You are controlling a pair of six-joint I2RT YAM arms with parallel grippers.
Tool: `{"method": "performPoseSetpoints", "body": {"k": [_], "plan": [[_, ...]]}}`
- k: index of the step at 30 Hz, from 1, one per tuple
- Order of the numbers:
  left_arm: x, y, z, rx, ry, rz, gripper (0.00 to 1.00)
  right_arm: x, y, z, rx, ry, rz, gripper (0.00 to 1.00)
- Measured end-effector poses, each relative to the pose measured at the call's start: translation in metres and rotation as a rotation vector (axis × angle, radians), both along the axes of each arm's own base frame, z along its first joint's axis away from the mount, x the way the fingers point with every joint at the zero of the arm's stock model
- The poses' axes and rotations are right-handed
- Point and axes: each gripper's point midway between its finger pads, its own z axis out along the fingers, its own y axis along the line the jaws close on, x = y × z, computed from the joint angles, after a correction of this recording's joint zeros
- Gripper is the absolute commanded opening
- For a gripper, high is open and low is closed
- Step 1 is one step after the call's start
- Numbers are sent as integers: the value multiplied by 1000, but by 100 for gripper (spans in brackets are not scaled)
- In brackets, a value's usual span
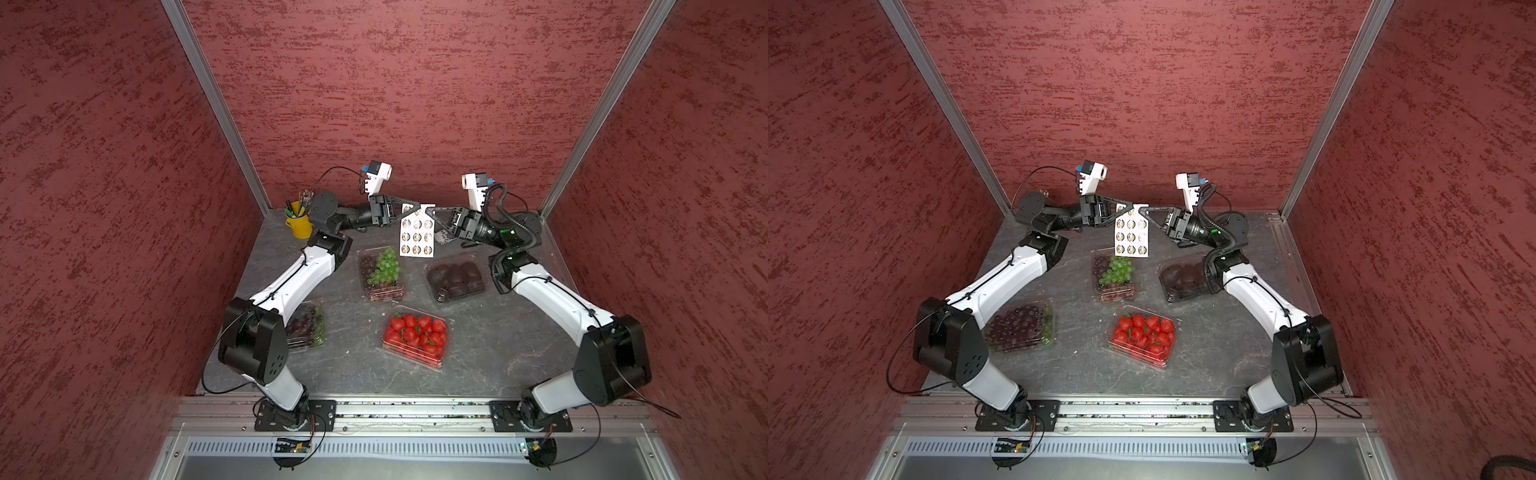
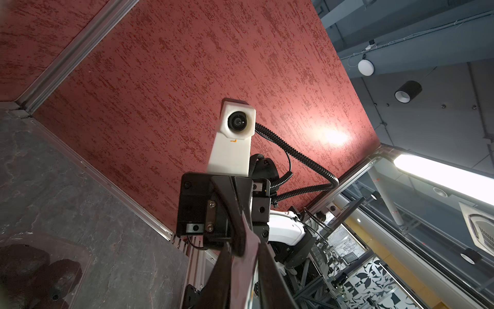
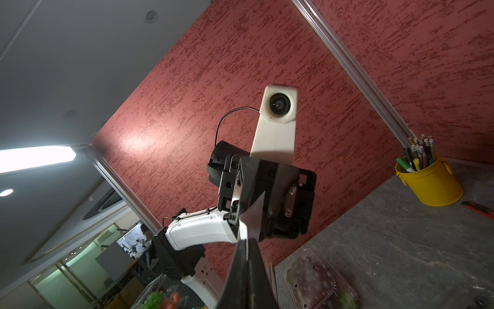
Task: Label fruit boxes
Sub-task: Adjust the label sticker.
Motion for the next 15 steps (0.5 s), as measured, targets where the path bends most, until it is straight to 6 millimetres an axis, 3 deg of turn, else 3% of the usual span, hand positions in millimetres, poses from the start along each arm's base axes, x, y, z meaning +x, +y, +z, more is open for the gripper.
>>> {"method": "performPoseSetpoints", "body": {"k": [2,6,10,15], "plan": [[4,4,-6,8,24,11,42,0,0,0,-1,-2,-1,0],[8,8,-15,30,53,34,49,4,0,0,-15,-6,-18,0],[10,16,-17,82,73,103,53,12,-1,-2,-47,4,-81,0],[0,27,-3,152,37,217,54,19,-10,2,-84,-3,-196,0]]}}
